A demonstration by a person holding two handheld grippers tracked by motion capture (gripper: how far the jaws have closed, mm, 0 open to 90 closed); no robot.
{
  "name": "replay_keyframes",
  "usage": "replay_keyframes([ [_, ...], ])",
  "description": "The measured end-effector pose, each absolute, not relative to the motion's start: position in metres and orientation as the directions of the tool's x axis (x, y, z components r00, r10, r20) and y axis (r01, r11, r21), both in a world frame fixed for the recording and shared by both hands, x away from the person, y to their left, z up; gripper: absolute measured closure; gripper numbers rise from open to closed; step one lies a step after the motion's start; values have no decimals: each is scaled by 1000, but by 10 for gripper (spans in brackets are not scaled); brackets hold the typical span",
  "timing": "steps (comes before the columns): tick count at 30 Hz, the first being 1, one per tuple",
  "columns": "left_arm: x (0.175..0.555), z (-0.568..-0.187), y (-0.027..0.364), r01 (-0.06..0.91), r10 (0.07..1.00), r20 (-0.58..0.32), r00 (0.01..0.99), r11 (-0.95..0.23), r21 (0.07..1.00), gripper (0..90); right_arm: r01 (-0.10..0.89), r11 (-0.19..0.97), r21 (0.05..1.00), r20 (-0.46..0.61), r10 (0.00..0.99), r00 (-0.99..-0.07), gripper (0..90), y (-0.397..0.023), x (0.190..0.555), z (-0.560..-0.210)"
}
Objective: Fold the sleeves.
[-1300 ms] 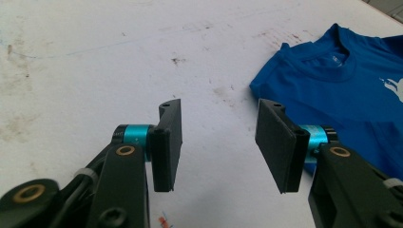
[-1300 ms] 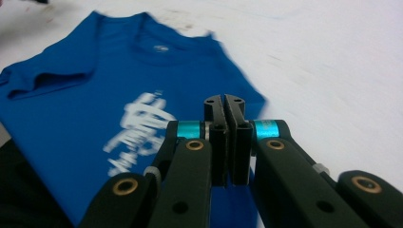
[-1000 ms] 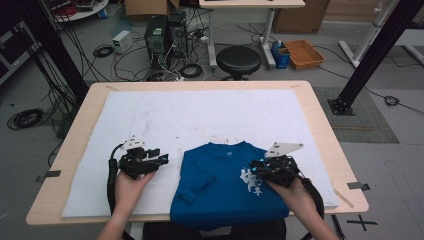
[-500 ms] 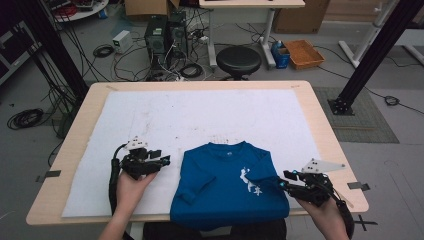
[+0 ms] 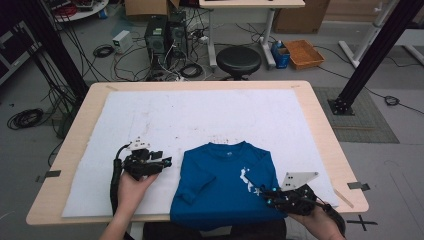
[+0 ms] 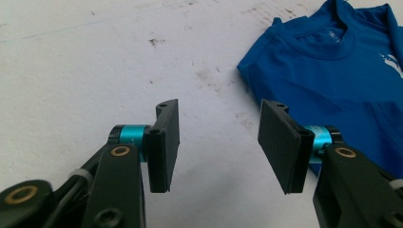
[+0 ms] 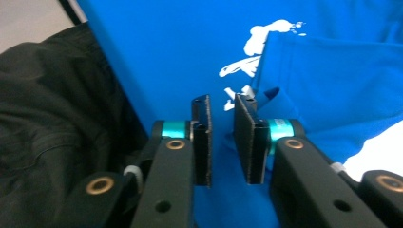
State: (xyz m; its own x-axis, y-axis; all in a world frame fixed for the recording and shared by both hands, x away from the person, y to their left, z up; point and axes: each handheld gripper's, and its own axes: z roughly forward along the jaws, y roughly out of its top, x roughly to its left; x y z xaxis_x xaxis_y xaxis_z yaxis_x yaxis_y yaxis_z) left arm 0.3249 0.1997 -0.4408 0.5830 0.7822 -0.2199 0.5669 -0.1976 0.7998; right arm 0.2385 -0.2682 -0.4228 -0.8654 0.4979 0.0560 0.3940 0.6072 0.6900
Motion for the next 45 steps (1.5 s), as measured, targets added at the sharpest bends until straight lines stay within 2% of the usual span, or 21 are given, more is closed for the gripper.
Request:
replay_keyframes([
  [5, 325, -441, 198, 568, 781, -221, 583, -197, 799, 486, 418, 507, 754, 44, 596, -802, 690, -280, 250, -405],
  [7, 325, -441, 198, 568, 781, -220, 584, -200, 798, 482, 430, 503, 749, 48, 607, -793, 684, -275, 257, -404],
  [10, 324, -440, 198, 566, 780, -219, 586, -201, 799, 480, 458, 536, 709, 43, 615, -787, 684, -257, 270, -412],
  [13, 324, -441, 198, 567, 781, -219, 585, -201, 799, 480, 451, 579, 679, -8, 621, -784, 681, -239, 282, -419],
  [18, 324, -441, 197, 569, 780, -220, 585, -202, 797, 479, 460, 619, 637, -11, 604, -797, 688, -220, 299, -426],
  [19, 324, -441, 197, 571, 781, -222, 584, -201, 796, 478, 460, 642, 614, -13, 591, -806, 777, -213, 306, -432],
  [20, 324, -441, 197, 571, 781, -222, 584, -201, 796, 478, 460, 642, 614, -13, 591, -806, 777, -213, 306, -432],
  [22, 325, -442, 197, 571, 781, -222, 584, -202, 796, 477, 442, 646, 622, -13, 573, -819, 875, -209, 310, -432],
  [28, 325, -442, 196, 572, 779, -219, 588, -209, 793, 477, 432, 610, 664, -4, 581, -814, 877, -206, 316, -428],
  [30, 324, -441, 196, 573, 778, -223, 587, -204, 794, 476, 423, 582, 695, 9, 581, -814, 755, -207, 318, -424],
  [33, 324, -441, 197, 568, 777, -224, 588, -199, 799, 462, 408, 551, 728, 6, 590, -807, 648, -213, 319, -419],
  [35, 324, -440, 197, 563, 774, -231, 589, -189, 804, 454, 408, 511, 756, 4, 620, -784, 610, -222, 321, -415],
  [37, 324, -438, 196, 552, 773, -222, 594, -191, 812, 450, 413, 459, 786, 19, 651, -759, 531, -234, 325, -410],
  [41, 322, -431, 189, 507, 752, -179, 634, -230, 831, 446, 446, 350, 824, 63, 725, -686, 467, -264, 332, -404],
  [45, 322, -426, 184, 480, 744, -153, 651, -247, 842, 445, 459, 286, 841, 85, 769, -634, 445, -285, 336, -403],
])
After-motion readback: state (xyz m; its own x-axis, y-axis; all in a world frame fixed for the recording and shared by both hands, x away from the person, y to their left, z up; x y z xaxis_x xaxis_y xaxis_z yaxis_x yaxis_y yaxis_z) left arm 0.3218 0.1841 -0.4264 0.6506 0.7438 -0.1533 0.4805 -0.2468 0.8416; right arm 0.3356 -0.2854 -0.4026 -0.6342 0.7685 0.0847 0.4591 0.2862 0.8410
